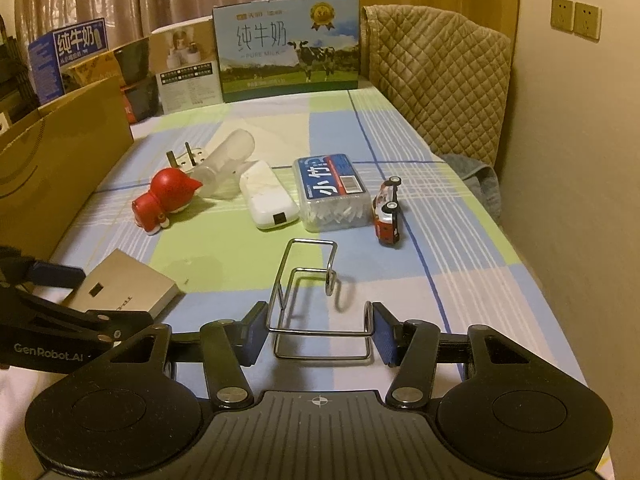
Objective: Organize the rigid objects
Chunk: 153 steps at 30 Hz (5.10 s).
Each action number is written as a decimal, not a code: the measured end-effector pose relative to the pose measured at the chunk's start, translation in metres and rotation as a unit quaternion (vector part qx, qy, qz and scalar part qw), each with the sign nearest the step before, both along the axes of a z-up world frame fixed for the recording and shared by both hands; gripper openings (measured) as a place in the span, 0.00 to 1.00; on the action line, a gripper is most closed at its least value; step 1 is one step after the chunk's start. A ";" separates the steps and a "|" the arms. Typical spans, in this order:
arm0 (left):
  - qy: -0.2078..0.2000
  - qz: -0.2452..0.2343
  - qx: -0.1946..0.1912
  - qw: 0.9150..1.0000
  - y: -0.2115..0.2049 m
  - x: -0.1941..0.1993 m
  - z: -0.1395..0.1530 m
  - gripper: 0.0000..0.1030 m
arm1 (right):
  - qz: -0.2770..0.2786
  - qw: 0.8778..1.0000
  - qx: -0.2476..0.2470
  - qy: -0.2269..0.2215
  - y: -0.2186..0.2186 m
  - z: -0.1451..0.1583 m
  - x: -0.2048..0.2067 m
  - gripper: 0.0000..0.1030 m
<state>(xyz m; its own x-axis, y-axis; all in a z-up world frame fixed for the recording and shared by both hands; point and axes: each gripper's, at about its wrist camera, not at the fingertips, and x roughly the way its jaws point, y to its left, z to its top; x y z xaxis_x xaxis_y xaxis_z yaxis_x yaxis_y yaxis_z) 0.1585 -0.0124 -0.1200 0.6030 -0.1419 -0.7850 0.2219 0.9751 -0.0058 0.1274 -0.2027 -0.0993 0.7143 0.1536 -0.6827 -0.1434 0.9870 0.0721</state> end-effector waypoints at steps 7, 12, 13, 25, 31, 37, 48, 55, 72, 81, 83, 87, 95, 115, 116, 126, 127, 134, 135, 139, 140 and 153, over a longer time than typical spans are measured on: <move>-0.007 0.028 -0.016 0.999 0.007 -0.020 0.022 0.83 | -0.003 1.000 0.009 -0.010 0.000 0.021 -0.014 0.49; -0.019 0.044 -0.026 0.999 0.011 -0.035 0.045 0.83 | -0.002 1.000 0.008 -0.014 0.001 0.038 -0.030 0.49; -0.022 0.046 -0.028 0.998 0.011 -0.038 0.050 0.83 | -0.002 1.000 0.009 -0.015 0.001 0.042 -0.033 0.49; -0.052 0.054 -0.030 0.997 0.015 -0.072 0.097 0.83 | 0.018 0.999 0.017 -0.036 0.014 0.085 -0.063 0.49; -0.060 0.064 -0.030 0.996 0.025 -0.086 0.111 0.83 | 0.032 0.998 0.018 -0.045 0.024 0.098 -0.072 0.49; -0.065 0.068 -0.031 0.995 0.034 -0.095 0.120 0.83 | 0.041 0.998 0.019 -0.051 0.033 0.106 -0.076 0.49; -0.072 0.074 -0.032 0.994 0.041 -0.104 0.129 0.83 | 0.052 0.997 0.021 -0.054 0.041 0.112 -0.078 0.49; -0.076 0.076 -0.032 0.994 0.052 -0.108 0.136 0.83 | 0.061 0.996 0.023 -0.055 0.049 0.116 -0.077 0.49; -0.101 0.119 -0.015 0.988 0.123 -0.095 0.172 0.83 | 0.138 0.987 0.046 -0.075 0.118 0.144 -0.042 0.49; -0.103 0.152 0.026 0.983 0.181 -0.070 0.182 0.83 | 0.183 0.978 0.063 -0.074 0.173 0.157 -0.006 0.49; -0.100 0.159 0.027 0.982 0.196 -0.061 0.181 0.83 | 0.193 0.976 0.063 -0.075 0.186 0.159 0.002 0.49; -0.090 0.170 0.021 0.981 0.221 -0.041 0.174 0.83 | 0.215 0.972 0.056 -0.072 0.216 0.157 0.020 0.49; -0.072 0.170 0.024 0.982 0.250 -0.012 0.155 0.83 | 0.230 0.971 0.053 -0.050 0.257 0.137 0.053 0.49; -0.051 0.158 0.037 0.986 0.267 0.013 0.125 0.83 | 0.241 0.969 0.033 -0.034 0.287 0.104 0.069 0.49; -0.051 0.158 0.038 0.985 0.266 0.013 0.125 0.83 | 0.241 0.969 0.033 -0.034 0.287 0.104 0.069 0.49; -0.053 0.158 0.038 0.985 0.268 0.014 0.125 0.84 | 0.242 0.969 0.034 -0.044 0.290 0.108 0.067 0.49; -0.053 0.158 0.038 0.985 0.269 0.014 0.125 0.84 | 0.243 0.968 0.034 -0.045 0.290 0.109 0.066 0.49; -0.053 0.155 0.041 0.986 0.267 0.014 0.124 0.84 | 0.247 0.967 0.032 -0.046 0.292 0.108 0.065 0.49; -0.053 0.155 0.042 0.986 0.267 0.014 0.124 0.84 | 0.247 0.968 0.032 -0.046 0.292 0.108 0.065 0.49; -0.052 0.154 0.044 0.986 0.268 0.015 0.122 0.84 | 0.247 0.967 0.033 -0.045 0.292 0.107 0.065 0.49; -0.052 0.155 0.044 0.986 0.268 0.015 0.122 0.84 | 0.247 0.968 0.034 -0.044 0.292 0.107 0.065 0.49; -0.064 0.161 0.051 0.983 0.270 0.016 0.124 0.89 | 0.237 0.970 0.040 -0.038 0.287 0.105 0.068 0.49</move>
